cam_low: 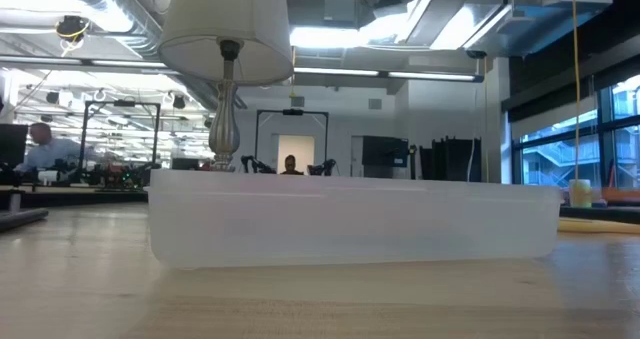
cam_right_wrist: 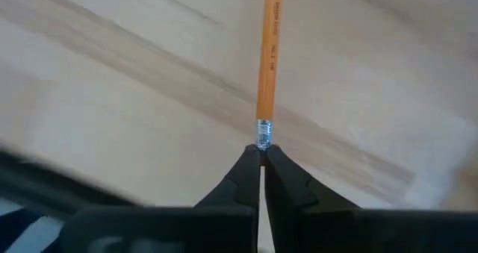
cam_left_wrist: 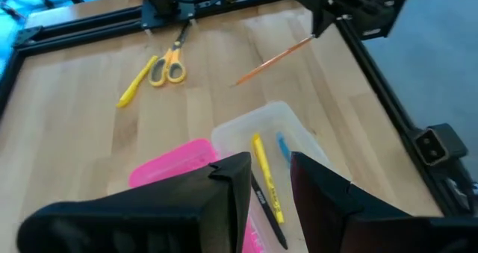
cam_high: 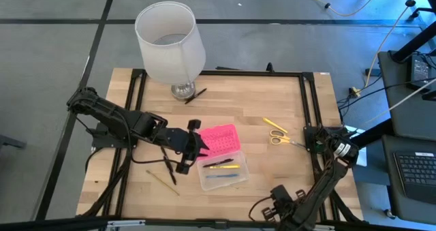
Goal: Pick & place school supplies into a supply box
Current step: Put the orange pencil into the transparent supply box
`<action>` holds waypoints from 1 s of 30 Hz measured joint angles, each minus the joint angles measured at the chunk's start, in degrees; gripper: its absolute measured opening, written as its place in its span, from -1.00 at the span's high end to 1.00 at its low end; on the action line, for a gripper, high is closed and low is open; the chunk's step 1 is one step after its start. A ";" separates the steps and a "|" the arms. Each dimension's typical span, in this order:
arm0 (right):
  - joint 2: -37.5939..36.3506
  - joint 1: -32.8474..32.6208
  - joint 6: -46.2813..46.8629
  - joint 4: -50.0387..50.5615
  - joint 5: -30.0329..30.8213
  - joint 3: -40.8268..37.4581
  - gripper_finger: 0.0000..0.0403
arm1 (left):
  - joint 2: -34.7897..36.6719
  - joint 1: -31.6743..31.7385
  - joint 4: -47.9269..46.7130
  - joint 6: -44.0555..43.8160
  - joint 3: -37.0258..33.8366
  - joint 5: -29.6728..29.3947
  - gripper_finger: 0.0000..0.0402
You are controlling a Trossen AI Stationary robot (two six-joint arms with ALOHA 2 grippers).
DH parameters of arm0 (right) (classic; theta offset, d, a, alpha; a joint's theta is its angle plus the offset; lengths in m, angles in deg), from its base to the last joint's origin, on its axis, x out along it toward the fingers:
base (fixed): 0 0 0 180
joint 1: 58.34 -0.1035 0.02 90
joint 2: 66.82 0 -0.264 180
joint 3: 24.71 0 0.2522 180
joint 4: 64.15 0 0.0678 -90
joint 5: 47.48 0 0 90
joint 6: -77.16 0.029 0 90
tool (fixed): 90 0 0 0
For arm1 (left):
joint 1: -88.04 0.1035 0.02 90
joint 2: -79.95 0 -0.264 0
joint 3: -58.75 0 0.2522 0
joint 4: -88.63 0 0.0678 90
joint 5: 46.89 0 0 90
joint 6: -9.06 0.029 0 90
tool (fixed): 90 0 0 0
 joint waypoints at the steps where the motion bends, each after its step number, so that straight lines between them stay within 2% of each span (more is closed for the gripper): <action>1: 0.00 0.10 -1.28 1.23 1.87 1.12 0.95 | 0.00 0.00 0.00 0.00 0.00 0.68 0.56; 3: 0.00 0.77 -4.49 3.68 5.39 3.80 0.95 | 0.12 0.00 0.00 0.00 0.00 2.25 0.56; 6: -0.80 3.21 -13.14 6.09 6.89 7.88 0.95 | 1.15 -0.02 0.20 -0.32 0.00 3.23 0.56; 12: -2.02 11.31 -39.79 10.68 7.15 14.96 0.95 | 3.89 0.00 -0.02 -4.27 0.07 3.24 0.56; 15: -2.16 16.07 -55.67 11.27 3.35 17.07 0.95 | 5.64 -0.19 -0.06 -5.91 0.07 5.63 0.56; 18: -2.16 20.07 -71.62 11.24 0.80 17.52 0.95 | 7.83 -0.65 -0.04 -7.36 0.07 8.76 0.56; 22: -2.16 24.81 -88.27 10.92 -1.21 16.21 0.95 | 10.79 -2.14 -0.04 -10.79 0.07 9.48 0.56; 26: -2.16 28.17 -98.77 8.66 -4.29 13.67 0.95 | 12.41 -3.88 -0.02 -13.71 0.07 8.79 0.56; 30: -2.16 30.00 -104.86 5.64 -6.47 10.94 0.95 | 12.76 -5.52 -0.04 -15.83 0.07 7.00 0.56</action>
